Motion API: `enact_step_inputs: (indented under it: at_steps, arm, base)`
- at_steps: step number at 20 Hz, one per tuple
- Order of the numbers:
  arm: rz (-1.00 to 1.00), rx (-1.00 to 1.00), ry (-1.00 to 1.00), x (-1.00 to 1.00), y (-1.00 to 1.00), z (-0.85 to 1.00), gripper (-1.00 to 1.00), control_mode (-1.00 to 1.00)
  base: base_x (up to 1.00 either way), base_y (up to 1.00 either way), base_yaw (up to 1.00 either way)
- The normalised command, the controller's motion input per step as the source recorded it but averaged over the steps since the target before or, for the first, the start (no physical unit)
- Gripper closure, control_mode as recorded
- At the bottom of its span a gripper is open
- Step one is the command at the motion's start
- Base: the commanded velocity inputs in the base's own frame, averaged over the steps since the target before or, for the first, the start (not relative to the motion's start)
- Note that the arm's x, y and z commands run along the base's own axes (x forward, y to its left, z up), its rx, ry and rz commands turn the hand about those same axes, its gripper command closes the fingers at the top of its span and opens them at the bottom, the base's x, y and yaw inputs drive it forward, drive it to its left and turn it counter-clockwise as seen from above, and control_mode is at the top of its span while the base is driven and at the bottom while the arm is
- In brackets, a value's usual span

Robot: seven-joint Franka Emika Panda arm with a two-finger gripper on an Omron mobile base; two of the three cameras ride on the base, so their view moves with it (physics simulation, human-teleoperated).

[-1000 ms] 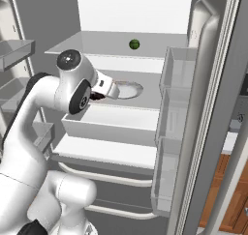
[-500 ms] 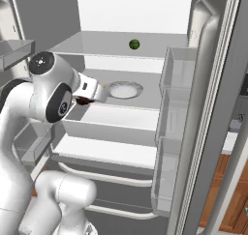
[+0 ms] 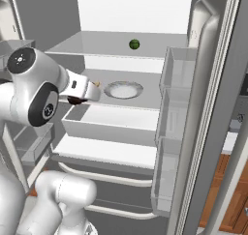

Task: Transport the steak from the fridge to the microwave and turn on the microwave.

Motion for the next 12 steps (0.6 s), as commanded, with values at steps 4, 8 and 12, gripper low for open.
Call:
enact_step_inputs:
  at_steps: [4, 8, 12]
  arm:
    - [0.03, -0.01, -0.02, -0.52, 0.0, 0.25, 1.0, -1.0]
    - [0.03, -0.01, -0.06, -0.6, 0.0, 0.19, 1.0, -1.0]
    - [0.01, -0.01, -0.04, -0.45, 0.01, 0.17, 1.0, -1.0]
  base:
    - [0.0, 0.0, 0.0]
    - [0.0, 0.0, 0.0]
    - [0.0, 0.0, 0.0]
